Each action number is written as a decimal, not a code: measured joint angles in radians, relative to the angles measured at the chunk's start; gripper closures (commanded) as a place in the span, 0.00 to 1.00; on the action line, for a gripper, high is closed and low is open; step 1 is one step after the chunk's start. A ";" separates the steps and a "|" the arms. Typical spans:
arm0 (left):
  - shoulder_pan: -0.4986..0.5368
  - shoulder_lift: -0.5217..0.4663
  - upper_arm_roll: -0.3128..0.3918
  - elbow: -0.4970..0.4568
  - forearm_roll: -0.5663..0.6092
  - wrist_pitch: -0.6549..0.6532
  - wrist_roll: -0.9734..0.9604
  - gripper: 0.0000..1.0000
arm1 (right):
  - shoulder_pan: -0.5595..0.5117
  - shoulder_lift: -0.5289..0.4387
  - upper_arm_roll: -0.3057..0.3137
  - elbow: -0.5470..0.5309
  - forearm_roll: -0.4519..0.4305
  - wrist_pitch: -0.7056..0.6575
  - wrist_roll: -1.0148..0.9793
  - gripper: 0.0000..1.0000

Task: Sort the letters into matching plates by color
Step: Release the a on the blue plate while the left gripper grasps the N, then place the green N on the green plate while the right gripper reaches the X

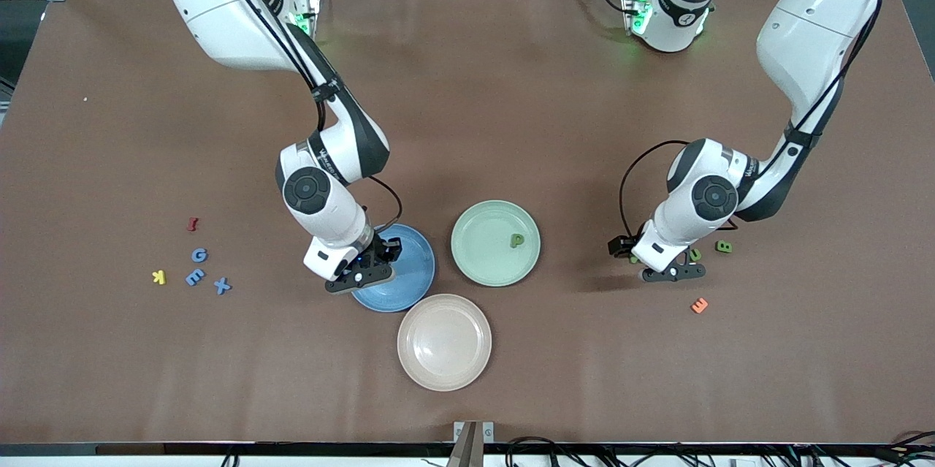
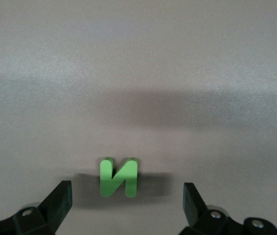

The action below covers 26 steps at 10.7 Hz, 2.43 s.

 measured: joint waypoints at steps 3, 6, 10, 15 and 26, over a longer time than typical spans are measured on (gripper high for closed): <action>0.001 0.017 0.010 0.001 0.016 0.025 0.000 0.00 | -0.001 0.002 -0.001 0.003 0.000 0.000 -0.002 0.00; 0.003 0.025 0.015 0.002 0.052 0.030 0.000 1.00 | -0.006 0.002 -0.006 0.008 -0.002 0.000 -0.056 0.00; 0.000 0.023 0.007 0.014 0.054 0.030 -0.035 1.00 | -0.067 -0.001 -0.053 0.027 -0.001 -0.001 -0.195 0.00; -0.029 0.018 0.009 0.014 0.073 0.029 -0.121 1.00 | -0.208 -0.032 -0.092 0.038 0.047 -0.081 -0.404 0.00; -0.286 0.004 0.001 0.165 0.073 0.035 -0.578 1.00 | -0.266 -0.049 -0.185 -0.027 0.103 -0.152 -0.320 0.00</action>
